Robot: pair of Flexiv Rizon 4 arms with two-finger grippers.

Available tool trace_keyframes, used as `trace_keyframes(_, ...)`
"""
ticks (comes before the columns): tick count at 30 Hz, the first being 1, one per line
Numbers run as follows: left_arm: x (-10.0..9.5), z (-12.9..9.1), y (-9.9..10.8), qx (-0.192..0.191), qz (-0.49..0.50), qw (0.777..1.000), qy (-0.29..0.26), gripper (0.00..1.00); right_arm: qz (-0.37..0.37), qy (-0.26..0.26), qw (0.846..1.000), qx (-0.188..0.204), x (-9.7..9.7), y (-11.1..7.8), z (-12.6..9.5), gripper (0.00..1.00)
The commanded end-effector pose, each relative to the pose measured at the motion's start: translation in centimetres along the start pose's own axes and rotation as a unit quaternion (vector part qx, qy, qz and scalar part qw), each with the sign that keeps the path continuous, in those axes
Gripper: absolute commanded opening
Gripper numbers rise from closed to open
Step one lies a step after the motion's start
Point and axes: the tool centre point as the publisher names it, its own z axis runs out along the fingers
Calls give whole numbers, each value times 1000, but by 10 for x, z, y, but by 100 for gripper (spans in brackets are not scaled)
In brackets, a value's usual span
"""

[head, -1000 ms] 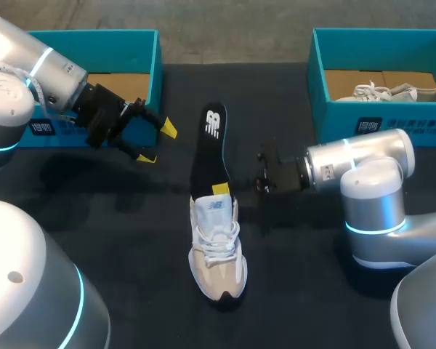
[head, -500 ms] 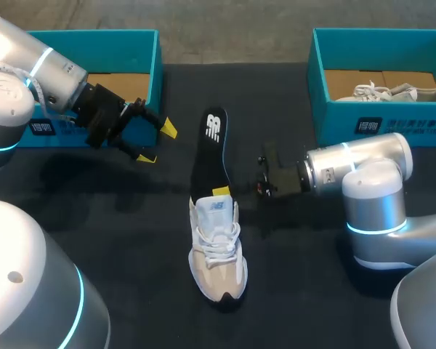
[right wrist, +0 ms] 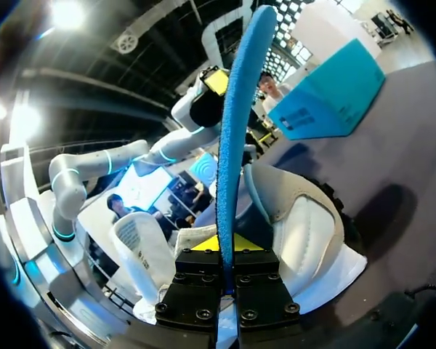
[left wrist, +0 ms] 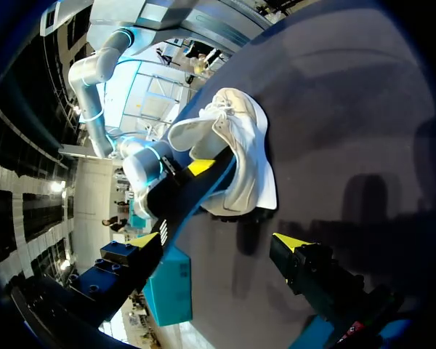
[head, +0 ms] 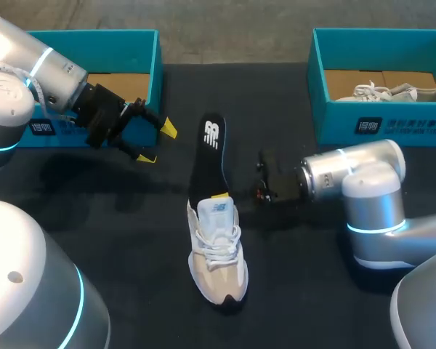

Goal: Take the shoe out of the shoebox, open the shoe tongue, remove and reinsert the insole, then place the shoe into the shoebox

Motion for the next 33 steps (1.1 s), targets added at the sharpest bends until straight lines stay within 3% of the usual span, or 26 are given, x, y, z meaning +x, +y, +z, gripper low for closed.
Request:
trace_keyframes(1, 0, 0, 0, 0, 0, 1000, 1, 100, 10, -7, 1000, 15, -6, -8, 10, 0)
trace_keyframes(22, 0, 0, 0, 0, 0, 1000, 1, 100, -1, 15, 1000, 15, -2, -8, 13, 0)
trace_keyframes(23, 0, 0, 0, 0, 0, 1000, 1, 100, -1, 15, 1000, 16, -1, -8, 14, 9)
trace_keyframes(24, 0, 0, 0, 0, 0, 1000, 1, 100, -1, 15, 1000, 16, -1, -8, 14, 9)
trace_keyframes(25, 0, 0, 0, 0, 0, 1000, 1, 100, -1, 14, 1000, 15, -1, -7, 14, 21)
trace_keyframes(33, 0, 0, 0, 0, 0, 1000, 1, 100, -2, 10, 1000, 15, 0, -6, 13, 18)
